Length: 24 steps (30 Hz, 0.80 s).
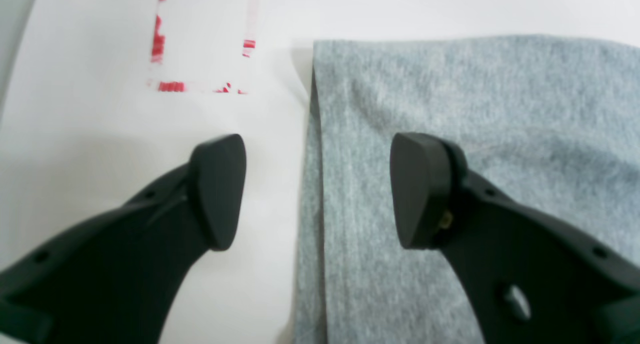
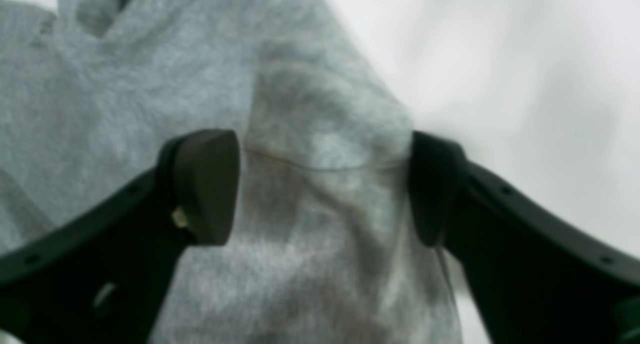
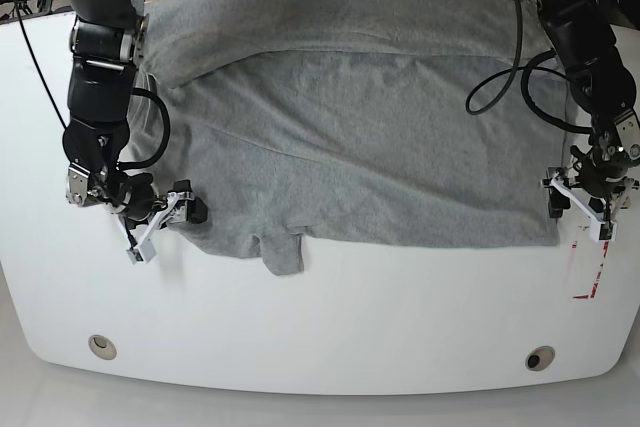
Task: Fold the T-shirt properly
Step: 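Move both grippers down to the shirt hem corners, then grasp the hem corners with both grippers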
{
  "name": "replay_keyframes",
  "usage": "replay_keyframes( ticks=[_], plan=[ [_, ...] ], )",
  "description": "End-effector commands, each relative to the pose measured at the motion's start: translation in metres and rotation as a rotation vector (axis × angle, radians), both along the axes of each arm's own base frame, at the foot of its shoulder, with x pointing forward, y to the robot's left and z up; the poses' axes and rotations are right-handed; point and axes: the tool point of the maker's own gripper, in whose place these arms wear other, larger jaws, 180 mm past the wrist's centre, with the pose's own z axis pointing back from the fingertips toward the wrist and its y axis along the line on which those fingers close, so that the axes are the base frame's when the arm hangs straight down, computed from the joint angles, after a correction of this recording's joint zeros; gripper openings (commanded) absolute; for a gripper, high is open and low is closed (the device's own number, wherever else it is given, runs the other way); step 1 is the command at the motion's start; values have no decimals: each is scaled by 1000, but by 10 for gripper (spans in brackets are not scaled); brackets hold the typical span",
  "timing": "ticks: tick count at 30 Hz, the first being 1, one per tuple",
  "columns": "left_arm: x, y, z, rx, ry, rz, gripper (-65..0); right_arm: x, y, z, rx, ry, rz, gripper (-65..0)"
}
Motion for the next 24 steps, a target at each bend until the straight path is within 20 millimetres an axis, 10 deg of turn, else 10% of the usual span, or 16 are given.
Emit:
replay_keyframes(
  ticks=[1, 16, 24],
  plan=[
    [19, 8, 25, -4, -74, 13, -228, 14, -9, 21, -4, -59, -7, -247],
    [53, 47, 1, -156, -97, 199, -149, 15, 5, 18, 12, -55, 9, -591],
    [56, 38, -17, -205, -69, 200, -142, 15, 9, 17, 19, -53, 12, -609]
  ],
)
